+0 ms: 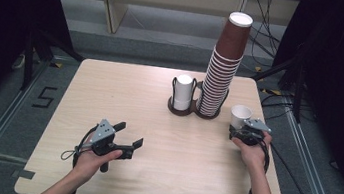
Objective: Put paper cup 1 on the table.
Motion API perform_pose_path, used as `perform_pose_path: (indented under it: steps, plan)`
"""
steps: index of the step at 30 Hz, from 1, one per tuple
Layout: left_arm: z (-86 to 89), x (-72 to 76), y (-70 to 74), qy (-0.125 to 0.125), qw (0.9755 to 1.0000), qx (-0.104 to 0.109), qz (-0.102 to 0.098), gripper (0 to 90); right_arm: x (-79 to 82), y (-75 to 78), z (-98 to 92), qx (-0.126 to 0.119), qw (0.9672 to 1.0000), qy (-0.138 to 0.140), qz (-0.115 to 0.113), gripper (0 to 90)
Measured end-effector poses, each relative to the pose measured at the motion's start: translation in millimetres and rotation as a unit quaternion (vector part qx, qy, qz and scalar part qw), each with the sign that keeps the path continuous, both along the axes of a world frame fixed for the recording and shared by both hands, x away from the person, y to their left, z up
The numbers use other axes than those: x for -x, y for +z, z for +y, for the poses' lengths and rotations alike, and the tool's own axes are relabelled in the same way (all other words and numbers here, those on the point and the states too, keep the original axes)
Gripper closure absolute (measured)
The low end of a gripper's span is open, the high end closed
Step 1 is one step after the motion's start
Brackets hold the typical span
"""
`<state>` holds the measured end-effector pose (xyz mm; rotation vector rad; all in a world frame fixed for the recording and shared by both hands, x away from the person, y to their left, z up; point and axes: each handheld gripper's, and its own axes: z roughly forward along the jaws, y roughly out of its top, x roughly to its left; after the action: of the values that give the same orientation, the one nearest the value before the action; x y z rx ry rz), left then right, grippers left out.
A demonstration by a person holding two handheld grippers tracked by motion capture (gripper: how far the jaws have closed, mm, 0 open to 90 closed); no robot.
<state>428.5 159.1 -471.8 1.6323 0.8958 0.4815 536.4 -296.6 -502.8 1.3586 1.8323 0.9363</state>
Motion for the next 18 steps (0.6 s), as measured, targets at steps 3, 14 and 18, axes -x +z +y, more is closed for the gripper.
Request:
perform_pose_path:
  steps: [3,14,18]
  plan:
    - [-0.2,0.0,-0.1,0.0,1.0,0.001,0.001,9.2,-0.1,0.3,-1.9,0.001,0.9999,0.003,0.01,33.2]
    - [-1.7,0.2,-1.3,-0.003,1.0,-0.002,0.003,9.2,5.1,-0.5,0.7,-0.026,0.9991,-0.016,0.03,23.1]
    - [-2.6,0.1,-1.7,-0.009,1.0,-0.003,0.003,9.1,6.2,0.7,-3.0,-0.006,0.9993,-0.006,0.035,15.0]
